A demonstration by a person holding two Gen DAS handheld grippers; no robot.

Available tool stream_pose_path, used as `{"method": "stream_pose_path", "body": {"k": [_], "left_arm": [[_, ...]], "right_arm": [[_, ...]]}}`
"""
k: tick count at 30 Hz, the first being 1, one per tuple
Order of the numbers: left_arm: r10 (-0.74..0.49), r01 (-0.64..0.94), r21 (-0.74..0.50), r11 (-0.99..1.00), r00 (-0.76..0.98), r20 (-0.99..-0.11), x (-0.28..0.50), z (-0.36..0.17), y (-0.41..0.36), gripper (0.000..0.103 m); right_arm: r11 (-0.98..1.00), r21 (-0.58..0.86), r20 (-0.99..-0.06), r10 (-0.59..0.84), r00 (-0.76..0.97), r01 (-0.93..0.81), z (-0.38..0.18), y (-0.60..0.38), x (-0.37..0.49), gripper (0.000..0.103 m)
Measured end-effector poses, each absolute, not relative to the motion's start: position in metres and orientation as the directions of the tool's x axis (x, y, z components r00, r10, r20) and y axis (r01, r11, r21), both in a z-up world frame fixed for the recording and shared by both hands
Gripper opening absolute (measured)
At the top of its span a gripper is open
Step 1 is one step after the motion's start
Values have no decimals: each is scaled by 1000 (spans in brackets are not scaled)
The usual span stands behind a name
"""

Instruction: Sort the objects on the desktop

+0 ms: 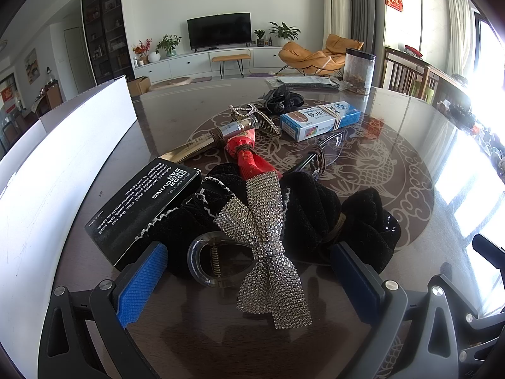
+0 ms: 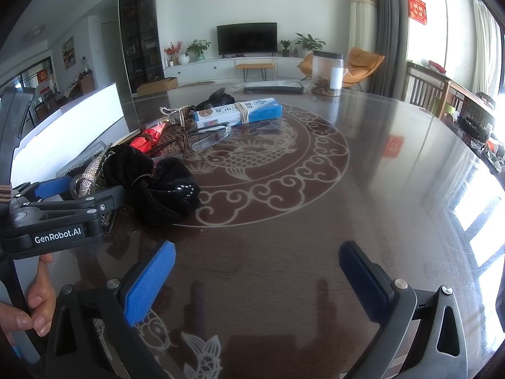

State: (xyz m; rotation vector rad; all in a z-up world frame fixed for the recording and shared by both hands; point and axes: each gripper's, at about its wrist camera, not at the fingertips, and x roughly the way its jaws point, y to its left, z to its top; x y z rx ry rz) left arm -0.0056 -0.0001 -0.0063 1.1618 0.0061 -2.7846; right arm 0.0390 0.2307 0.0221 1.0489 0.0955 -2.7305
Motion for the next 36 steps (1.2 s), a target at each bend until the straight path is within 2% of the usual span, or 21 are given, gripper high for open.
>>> {"method": "stream_pose_path", "body": {"k": [24, 33, 36], "left_arm": [[-93, 107, 22, -994, -719, -689, 2, -3, -4, 103], [-75, 50, 56, -997, -713, -697, 29, 5, -21, 103], [-55, 35, 43, -998, -685, -726, 32, 0, -28, 103]], "right_arm": [[-974, 26, -665, -186, -724, 226, 21, 230, 42, 103], [-973, 29, -669, -190, -719, 230, 21, 229, 44, 103], [-973, 29, -668, -190, -719, 230, 21, 229, 44, 103]]}}
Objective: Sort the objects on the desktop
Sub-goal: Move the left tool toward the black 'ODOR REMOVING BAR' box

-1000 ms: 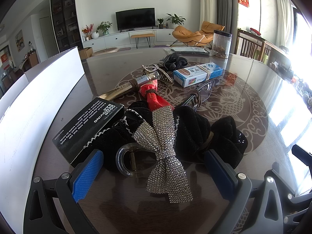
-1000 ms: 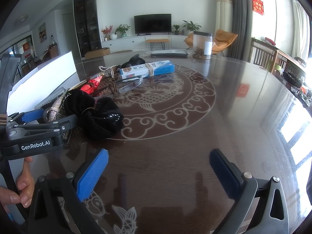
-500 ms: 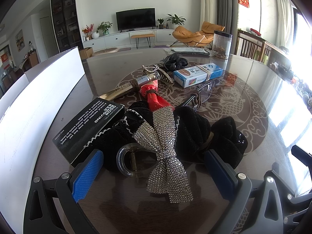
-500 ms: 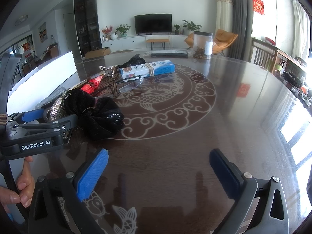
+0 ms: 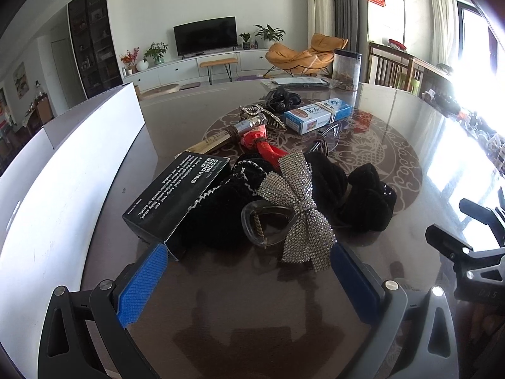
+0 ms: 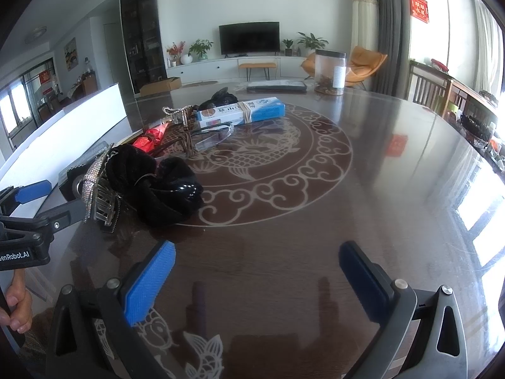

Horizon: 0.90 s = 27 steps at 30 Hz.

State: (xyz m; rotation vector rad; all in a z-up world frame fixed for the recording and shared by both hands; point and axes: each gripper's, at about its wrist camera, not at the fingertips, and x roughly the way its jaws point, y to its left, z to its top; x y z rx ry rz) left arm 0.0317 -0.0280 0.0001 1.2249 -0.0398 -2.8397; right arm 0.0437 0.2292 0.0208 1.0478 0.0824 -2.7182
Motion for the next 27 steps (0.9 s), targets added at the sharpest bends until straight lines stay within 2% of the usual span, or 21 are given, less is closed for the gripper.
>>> {"method": "stream_pose_path", "body": {"k": [4, 8, 13, 27], "left_arm": [[-24, 27, 9, -1000, -642, -766, 34, -6, -33, 103], [21, -7, -22, -1000, -655, -755, 39, 2, -33, 103], [14, -47, 26, -999, -683, -730, 45, 12, -24, 103], [-9, -73, 76, -994, -658, -753, 55, 12, -34, 103]], "right_arm": [[-973, 28, -668, -188, -720, 228, 21, 230, 44, 103], [-973, 28, -669, -188, -719, 228, 21, 230, 44, 103], [-973, 29, -669, -189, -719, 228, 21, 230, 44, 103], [-973, 28, -669, -188, -719, 228, 22, 230, 43, 103]]}}
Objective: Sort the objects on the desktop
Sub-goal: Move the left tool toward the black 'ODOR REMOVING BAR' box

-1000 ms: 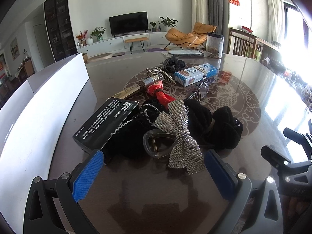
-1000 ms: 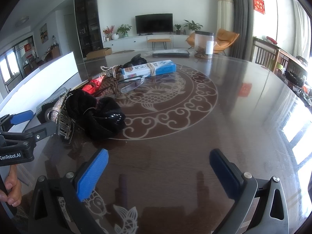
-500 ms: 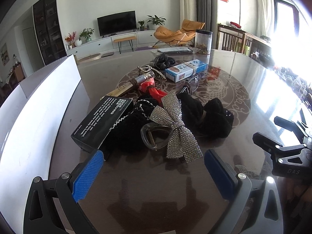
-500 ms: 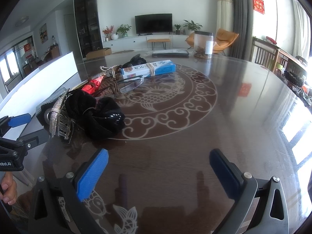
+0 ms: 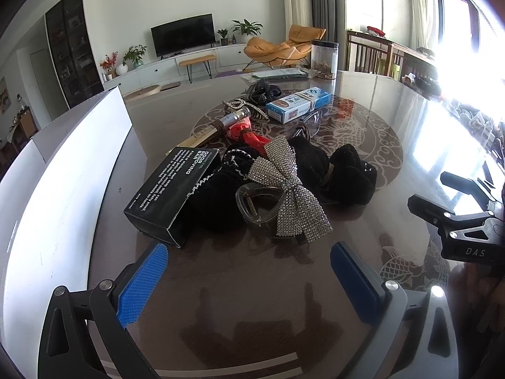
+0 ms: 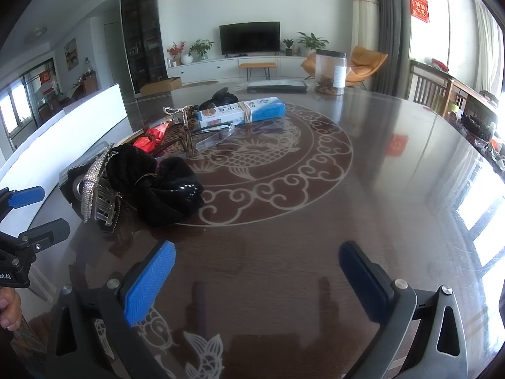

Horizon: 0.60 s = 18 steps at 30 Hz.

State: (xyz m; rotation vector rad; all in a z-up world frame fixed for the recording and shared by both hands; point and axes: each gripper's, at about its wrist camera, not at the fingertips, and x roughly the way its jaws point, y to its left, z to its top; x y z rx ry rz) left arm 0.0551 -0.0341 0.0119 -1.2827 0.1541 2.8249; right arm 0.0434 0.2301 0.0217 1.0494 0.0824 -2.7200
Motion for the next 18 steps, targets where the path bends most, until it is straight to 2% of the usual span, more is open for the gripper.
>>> {"method": "stream_pose_path", "body": {"k": [5, 11, 18], "left_arm": [[-52, -73, 131, -989, -650, -758, 63, 9, -44, 103], [-63, -26, 102, -994, -626, -777, 64, 1, -67, 103], [-103, -9, 139, -990, -629, -771, 53, 5, -61, 103]], "right_arm": [[-973, 27, -670, -189, -718, 230, 22, 229, 45, 103], [-973, 27, -671, -189, -717, 231, 22, 228, 45, 103], [-972, 27, -671, -189, -717, 232, 22, 229, 45, 103]]}}
